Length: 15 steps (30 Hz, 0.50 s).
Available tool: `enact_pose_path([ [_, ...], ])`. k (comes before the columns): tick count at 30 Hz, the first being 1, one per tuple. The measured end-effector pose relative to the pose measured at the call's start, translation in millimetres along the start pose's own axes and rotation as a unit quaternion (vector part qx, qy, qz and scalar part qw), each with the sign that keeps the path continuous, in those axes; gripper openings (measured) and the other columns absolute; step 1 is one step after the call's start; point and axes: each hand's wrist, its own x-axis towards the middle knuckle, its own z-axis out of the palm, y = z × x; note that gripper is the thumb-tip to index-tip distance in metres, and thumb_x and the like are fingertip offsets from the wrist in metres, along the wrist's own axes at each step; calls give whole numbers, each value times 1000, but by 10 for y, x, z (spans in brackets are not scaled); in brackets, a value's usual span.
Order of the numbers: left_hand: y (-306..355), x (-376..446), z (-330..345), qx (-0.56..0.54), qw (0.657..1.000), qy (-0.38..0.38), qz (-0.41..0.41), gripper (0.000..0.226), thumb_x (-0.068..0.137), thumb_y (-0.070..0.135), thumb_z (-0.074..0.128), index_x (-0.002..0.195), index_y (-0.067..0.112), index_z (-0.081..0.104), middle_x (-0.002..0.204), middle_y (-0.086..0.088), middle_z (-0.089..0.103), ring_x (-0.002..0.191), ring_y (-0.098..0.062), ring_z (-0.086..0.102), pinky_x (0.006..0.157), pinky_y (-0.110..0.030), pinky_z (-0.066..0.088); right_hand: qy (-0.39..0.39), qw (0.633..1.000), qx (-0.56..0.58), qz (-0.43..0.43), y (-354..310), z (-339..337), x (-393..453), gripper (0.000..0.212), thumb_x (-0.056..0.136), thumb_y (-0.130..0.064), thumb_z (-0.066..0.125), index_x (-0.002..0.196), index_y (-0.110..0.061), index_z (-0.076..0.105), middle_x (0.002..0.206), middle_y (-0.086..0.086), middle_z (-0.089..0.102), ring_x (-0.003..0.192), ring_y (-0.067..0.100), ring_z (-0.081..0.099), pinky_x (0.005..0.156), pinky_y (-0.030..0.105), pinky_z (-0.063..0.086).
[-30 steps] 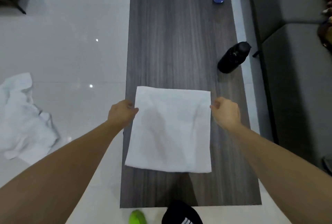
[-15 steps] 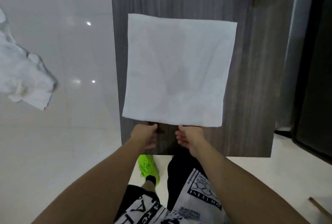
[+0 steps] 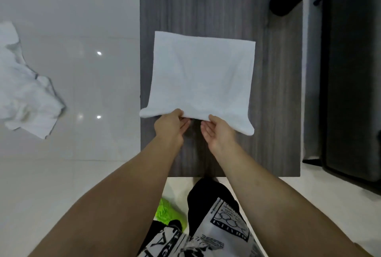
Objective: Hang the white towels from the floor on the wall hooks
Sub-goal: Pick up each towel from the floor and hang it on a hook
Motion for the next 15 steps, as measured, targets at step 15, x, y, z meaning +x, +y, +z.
enact_pose_path([
  [15, 1797, -2989, -1801, 185, 786, 17, 590, 23, 77, 10, 74, 97, 23, 76, 92, 8, 72, 86, -7, 65, 81, -14, 49, -158, 718, -302, -607, 562, 758, -3519, 25, 75, -13, 78, 100, -18, 76, 90, -1, 76, 88, 13, 71, 90, 29, 55],
])
